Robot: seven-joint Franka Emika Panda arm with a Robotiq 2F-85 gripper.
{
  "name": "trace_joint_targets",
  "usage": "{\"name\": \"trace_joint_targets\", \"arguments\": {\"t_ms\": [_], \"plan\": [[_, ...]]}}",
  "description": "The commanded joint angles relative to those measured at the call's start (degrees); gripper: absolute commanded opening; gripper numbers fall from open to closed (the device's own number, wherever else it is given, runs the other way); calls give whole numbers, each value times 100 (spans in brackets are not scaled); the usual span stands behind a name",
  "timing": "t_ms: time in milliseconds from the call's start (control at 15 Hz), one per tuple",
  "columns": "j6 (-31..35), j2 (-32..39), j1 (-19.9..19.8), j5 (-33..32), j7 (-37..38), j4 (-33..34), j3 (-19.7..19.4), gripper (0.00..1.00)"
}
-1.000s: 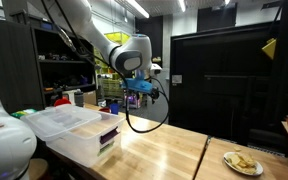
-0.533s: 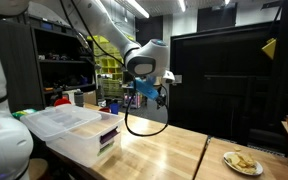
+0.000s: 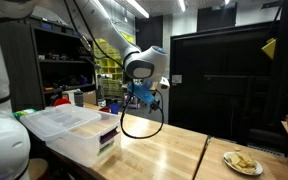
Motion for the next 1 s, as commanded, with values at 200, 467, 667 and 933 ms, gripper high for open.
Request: {"name": "trace_joint_targets", "arguments": {"t_ms": [200,467,667,933], "plan": [[103,-725,198,-1198,36,-956,697,100],[212,-1280,353,-2223,253,-1496,954,100],[382,-1574,491,-3107,560,-1808,1187,100],[712,-1693,704,-4228,1181,-2083,1626,100]]}}
